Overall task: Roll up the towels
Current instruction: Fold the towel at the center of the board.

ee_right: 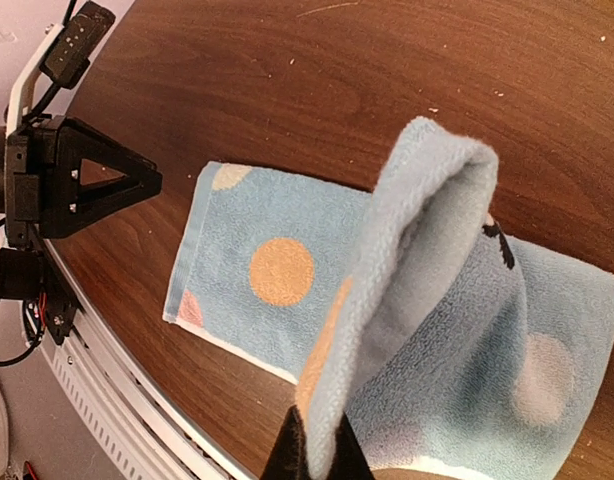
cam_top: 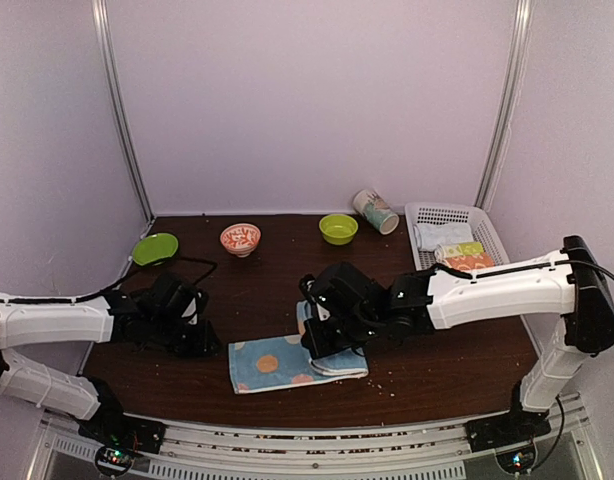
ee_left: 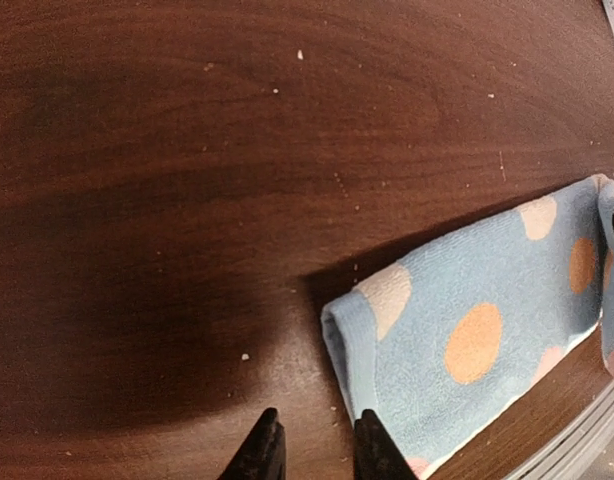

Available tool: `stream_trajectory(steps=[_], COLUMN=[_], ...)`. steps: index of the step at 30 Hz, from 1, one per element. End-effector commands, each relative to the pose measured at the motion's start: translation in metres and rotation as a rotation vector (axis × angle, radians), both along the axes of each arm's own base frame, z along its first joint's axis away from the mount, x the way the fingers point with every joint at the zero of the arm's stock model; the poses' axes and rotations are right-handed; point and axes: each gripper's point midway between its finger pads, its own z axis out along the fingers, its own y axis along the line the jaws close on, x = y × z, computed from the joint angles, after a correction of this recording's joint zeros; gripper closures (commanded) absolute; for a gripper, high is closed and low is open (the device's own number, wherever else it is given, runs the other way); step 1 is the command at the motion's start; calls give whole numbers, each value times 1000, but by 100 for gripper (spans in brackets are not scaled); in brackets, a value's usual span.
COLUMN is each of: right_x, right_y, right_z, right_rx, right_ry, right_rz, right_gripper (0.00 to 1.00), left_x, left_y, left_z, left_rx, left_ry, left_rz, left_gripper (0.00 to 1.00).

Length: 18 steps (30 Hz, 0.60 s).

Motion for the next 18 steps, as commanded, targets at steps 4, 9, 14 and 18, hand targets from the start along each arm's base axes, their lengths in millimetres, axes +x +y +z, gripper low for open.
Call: stream_trajectory(steps=[4,9,14,18], right_x=[-3,-1,-3,-4], right_y=[27,38,48,55], right_z=[-6,-5,-3,-5], right_rx=[11,-1,-16,-23], right_ry=[29,27,27,28], right_rz=[17,24,44,55], right_gripper=[100,100,100,100], left_x=[-7,-8,-9,-9], left_y=[11,12,14,16], left_z=[-9,-9,-10,-10], left_rx=[26,29,37,39], left_ry=[4,4,3,1], left_rz=[22,22,23,26], left_gripper=[75,75,75,75])
